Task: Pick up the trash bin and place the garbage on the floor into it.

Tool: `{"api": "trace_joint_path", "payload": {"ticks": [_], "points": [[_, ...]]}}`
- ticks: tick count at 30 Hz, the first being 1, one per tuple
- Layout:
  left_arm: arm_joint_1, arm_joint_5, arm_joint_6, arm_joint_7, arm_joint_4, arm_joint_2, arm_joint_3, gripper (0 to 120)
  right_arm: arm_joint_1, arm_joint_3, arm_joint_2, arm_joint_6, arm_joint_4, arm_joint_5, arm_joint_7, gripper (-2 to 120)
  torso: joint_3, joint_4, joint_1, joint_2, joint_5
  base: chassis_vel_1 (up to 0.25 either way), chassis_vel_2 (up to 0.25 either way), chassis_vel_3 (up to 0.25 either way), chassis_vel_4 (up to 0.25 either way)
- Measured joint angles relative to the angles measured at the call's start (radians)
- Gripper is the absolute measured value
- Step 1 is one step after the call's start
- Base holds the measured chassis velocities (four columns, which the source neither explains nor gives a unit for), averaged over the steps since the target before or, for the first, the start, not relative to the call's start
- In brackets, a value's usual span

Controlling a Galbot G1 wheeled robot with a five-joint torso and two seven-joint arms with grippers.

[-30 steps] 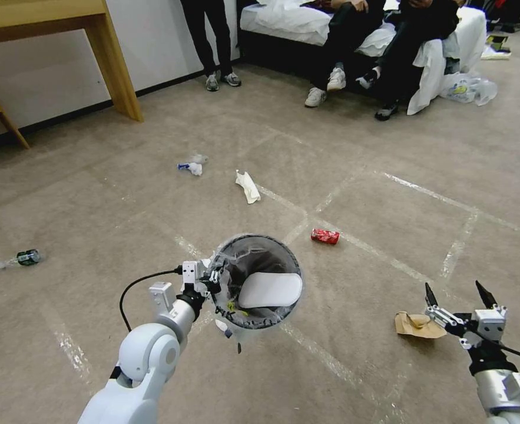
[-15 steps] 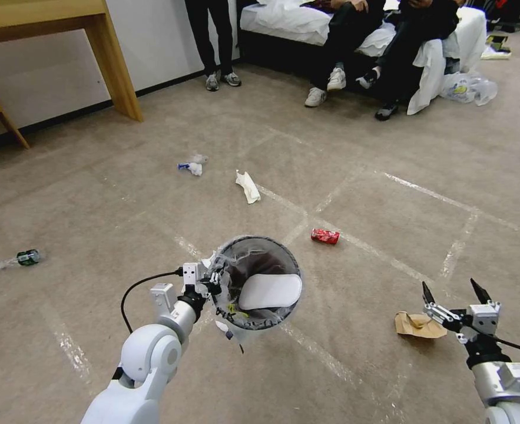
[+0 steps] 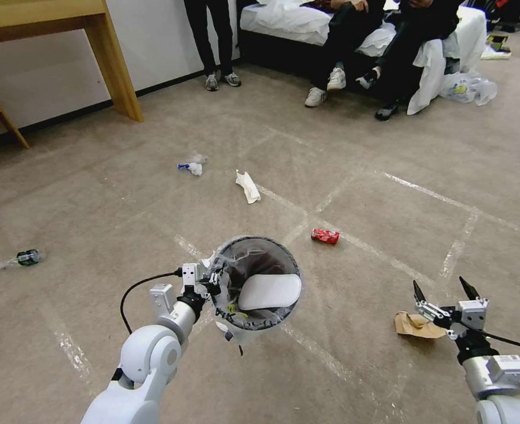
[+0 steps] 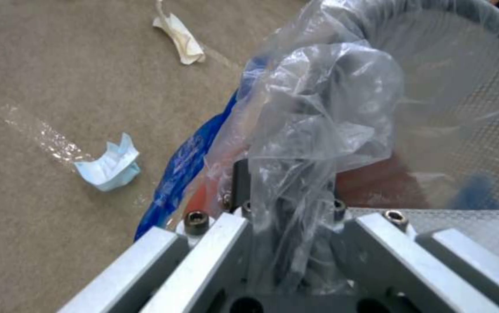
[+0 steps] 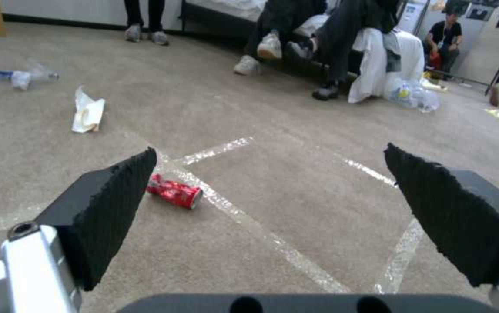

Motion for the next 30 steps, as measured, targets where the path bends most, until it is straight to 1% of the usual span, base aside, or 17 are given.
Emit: {"api": "trace_joint_path", "payload": {"ticks": [15, 20, 24, 27, 30], "points": [[-0.005, -0.001, -0.002, 0.002, 0.002, -0.002, -0.004, 1, 0.009, 0.002, -0.019, 0.019, -0.025, 0.01, 0.005, 100, 0.0, 0.0001, 0.0, 0.0, 0.0, -0.03, 0.043, 0.036, -0.04], [-0.01, -0.001, -0.002, 0.003, 0.003, -0.004, -0.005, 1, 0.017, 0.016, -0.059, 0.02, -0.075, 0.013, 0.001, 100, 0.0, -0.0001, 0.0, 0.0, 0.0, 0.0, 0.0, 0.0, 0.0], [-0.014, -0.001, -0.002, 0.003, 0.003, -0.009, -0.006, 1, 0.041, 0.009, -0.083, -0.003, -0.127, 0.066, 0.008, 100, 0.0, 0.0, 0.0, 0.0, 0.0001, 0.0, 0.0, 0.0, 0.0], [-0.014, 0.0, -0.002, 0.003, 0.003, -0.01, -0.007, 1, 0.052, 0.0, -0.089, -0.01, -0.148, 0.075, 0.013, 100, 0.0, 0.0, 0.0, 0.0, 0.0002, 0.0, 0.0, 0.0, 0.0], [-0.012, 0.001, -0.002, 0.004, 0.003, -0.012, -0.01, 1, 0.061, -0.012, -0.101, -0.036, -0.165, 0.085, 0.023, 100, 0.0, 0.0, 0.0, 0.0, 0.0001, 0.0, 0.0, 0.0, 0.0]]}}
